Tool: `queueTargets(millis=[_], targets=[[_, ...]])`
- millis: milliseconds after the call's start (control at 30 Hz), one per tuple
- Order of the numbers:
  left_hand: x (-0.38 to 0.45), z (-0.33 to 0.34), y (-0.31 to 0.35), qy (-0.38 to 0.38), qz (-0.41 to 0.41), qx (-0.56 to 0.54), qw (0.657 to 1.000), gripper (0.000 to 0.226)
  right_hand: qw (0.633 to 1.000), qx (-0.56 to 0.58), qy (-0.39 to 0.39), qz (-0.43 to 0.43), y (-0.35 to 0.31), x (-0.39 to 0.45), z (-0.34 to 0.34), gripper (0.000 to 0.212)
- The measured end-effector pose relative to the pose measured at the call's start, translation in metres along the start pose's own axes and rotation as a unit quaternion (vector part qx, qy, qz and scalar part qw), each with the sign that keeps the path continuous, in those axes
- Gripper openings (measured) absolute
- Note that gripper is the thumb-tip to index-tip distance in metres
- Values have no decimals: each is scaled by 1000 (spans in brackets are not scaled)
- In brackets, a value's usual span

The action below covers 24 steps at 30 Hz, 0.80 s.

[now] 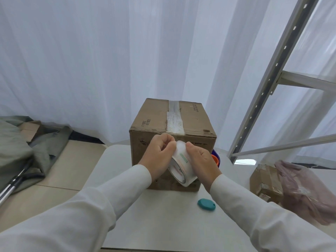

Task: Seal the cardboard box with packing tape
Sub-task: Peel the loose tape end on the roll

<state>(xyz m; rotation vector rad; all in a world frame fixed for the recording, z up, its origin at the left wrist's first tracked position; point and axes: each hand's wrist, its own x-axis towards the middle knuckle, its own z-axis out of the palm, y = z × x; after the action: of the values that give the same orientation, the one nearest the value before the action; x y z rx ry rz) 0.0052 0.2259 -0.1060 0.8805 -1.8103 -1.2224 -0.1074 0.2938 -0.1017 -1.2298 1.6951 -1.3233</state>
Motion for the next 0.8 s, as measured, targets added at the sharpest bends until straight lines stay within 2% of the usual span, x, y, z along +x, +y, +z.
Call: queueTargets(millis=[100,167,300,367,467,667,800], targets=[[-2,4,-1,13,-54,-76,996,21,1000,19,-24,6,-3,-3,4,33],[-3,3,-2,-5,-84,-115,990,18,997,44,-50,40,-7,-4,6,31],[-6,-7,-3,-58,-48,-62,995,11,968,149,-131,156,-15,-7,3,27],[-5,-13,-3,-66,-23,-27,997,11,962,140,-136,190,-15,-6,1,29],[-1,-21,-4,-87,-8,59,994,15,961,64,-137,230,-15,-3,2,34],[6,-35,-9,-174,0,177,969,24,987,-31,-95,125,-7,-7,9,24],[6,-39,-7,-209,34,204,956,28,987,-49,-97,121,-9,-8,12,24]])
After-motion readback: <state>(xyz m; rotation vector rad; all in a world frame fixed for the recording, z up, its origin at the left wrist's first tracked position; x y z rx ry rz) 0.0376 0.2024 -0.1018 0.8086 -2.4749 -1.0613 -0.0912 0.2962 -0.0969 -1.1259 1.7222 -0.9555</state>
